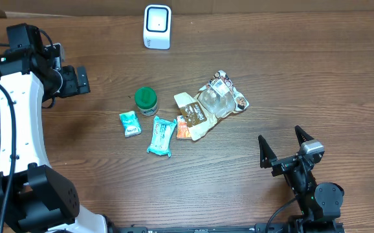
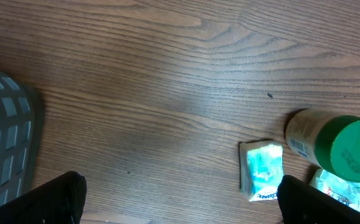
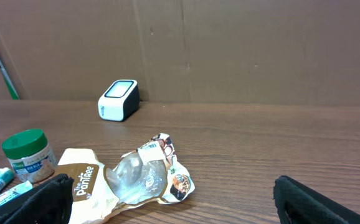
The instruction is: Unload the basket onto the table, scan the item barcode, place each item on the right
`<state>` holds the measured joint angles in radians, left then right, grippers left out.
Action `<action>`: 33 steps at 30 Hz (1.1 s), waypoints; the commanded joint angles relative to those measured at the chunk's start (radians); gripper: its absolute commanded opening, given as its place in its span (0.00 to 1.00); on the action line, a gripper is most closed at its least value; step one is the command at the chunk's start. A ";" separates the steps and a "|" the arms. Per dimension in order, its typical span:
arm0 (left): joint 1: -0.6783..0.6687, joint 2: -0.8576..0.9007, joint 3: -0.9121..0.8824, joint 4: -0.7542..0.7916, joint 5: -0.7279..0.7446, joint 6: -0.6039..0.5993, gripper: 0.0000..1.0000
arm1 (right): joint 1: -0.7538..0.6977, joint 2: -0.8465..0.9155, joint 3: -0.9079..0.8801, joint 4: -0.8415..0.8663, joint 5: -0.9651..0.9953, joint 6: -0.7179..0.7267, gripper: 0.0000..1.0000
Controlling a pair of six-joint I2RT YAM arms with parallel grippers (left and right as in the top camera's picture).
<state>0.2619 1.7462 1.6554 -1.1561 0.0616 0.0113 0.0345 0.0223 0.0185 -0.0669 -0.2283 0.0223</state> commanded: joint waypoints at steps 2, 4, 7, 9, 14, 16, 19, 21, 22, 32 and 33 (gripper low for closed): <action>0.000 0.006 0.016 0.002 -0.013 0.023 1.00 | 0.006 -0.006 -0.011 0.020 0.007 0.001 1.00; 0.000 0.006 0.016 0.002 -0.013 0.023 1.00 | 0.006 -0.006 -0.011 0.010 -0.019 0.005 1.00; 0.000 0.006 0.016 0.002 -0.013 0.022 1.00 | 0.006 -0.006 -0.011 0.010 -0.018 0.004 1.00; 0.000 0.006 0.016 0.002 -0.013 0.023 1.00 | 0.006 -0.006 -0.011 0.018 -0.036 0.005 1.00; 0.000 0.006 0.016 0.002 -0.013 0.023 1.00 | 0.006 -0.006 -0.006 0.047 -0.091 0.021 1.00; 0.000 0.006 0.016 0.002 -0.013 0.023 1.00 | 0.006 -0.005 0.008 0.026 -0.092 0.057 1.00; 0.000 0.006 0.016 0.002 -0.013 0.023 0.99 | 0.005 0.015 0.056 -0.007 -0.135 0.064 1.00; 0.000 0.006 0.016 0.002 -0.013 0.023 1.00 | 0.005 0.048 0.105 -0.035 -0.169 0.064 1.00; 0.000 0.006 0.016 0.002 -0.013 0.023 1.00 | 0.005 0.076 0.142 -0.053 -0.190 0.068 1.00; 0.000 0.006 0.016 0.002 -0.013 0.022 1.00 | 0.005 0.512 0.546 -0.264 -0.374 0.087 1.00; 0.000 0.006 0.016 0.002 -0.013 0.023 1.00 | 0.005 0.557 0.586 -0.295 -0.384 0.087 1.00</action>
<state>0.2619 1.7462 1.6558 -1.1561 0.0547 0.0113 0.0345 0.4648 0.4938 -0.3199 -0.5304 0.1024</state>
